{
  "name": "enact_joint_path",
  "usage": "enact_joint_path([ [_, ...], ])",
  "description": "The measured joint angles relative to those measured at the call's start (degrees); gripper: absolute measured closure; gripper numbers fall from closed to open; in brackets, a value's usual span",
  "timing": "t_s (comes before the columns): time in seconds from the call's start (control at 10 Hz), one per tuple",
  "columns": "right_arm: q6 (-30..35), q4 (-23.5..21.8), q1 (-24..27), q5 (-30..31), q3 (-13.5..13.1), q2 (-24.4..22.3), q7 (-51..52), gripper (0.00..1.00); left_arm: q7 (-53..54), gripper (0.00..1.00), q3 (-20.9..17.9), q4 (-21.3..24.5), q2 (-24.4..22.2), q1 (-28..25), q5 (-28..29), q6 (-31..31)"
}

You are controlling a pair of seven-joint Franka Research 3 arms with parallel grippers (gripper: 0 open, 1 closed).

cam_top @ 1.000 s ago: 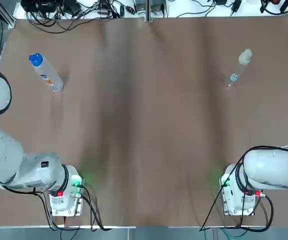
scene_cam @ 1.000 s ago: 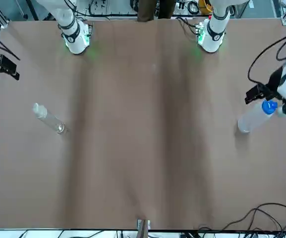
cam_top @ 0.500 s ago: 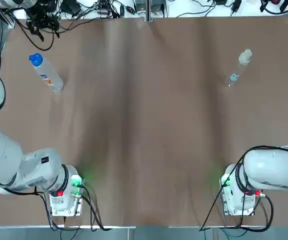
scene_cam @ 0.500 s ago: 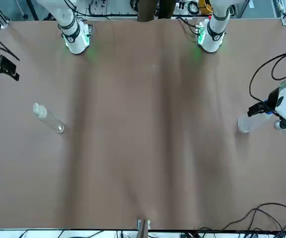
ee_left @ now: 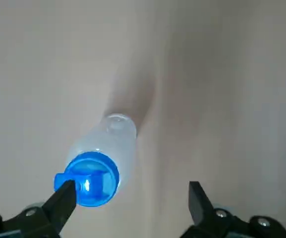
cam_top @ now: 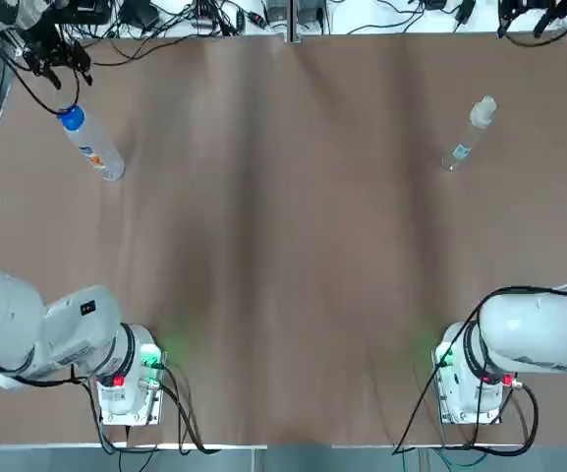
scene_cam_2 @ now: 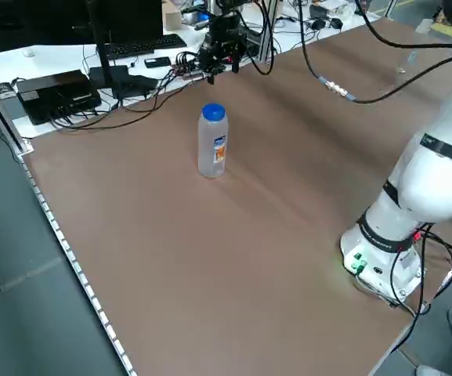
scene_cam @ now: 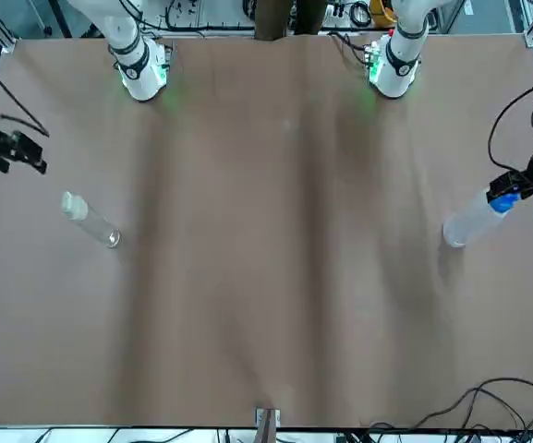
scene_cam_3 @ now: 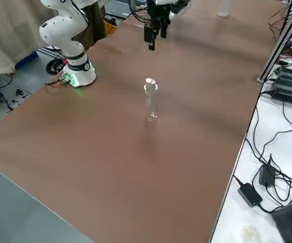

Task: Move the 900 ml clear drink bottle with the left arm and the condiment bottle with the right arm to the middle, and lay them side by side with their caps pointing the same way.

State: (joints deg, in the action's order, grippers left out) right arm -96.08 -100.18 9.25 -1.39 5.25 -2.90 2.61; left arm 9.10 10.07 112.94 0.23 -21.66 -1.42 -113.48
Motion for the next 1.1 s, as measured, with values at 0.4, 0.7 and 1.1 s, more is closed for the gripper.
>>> enact_joint_path([
  [0.4, -8.60, -9.20, 0.17, 0.05, -0.27, 0.22, 0.00, 0.06, 5.03, 0.00, 0.00, 5.09, 0.15, -4.52, 0.03, -6.82],
  [0.7, -16.60, -16.92, 1.24, 0.14, -0.54, 0.39, 0.00, 0.06, 5.82, 0.00, 0.17, 6.14, 0.29, -5.17, 0.03, -7.87],
  [1.1, -20.81, -22.14, 2.47, 0.17, -0.56, 0.80, 0.13, 0.11, 5.88, 0.00, 0.31, 9.29, 0.31, -5.16, 0.03, -11.47],
])
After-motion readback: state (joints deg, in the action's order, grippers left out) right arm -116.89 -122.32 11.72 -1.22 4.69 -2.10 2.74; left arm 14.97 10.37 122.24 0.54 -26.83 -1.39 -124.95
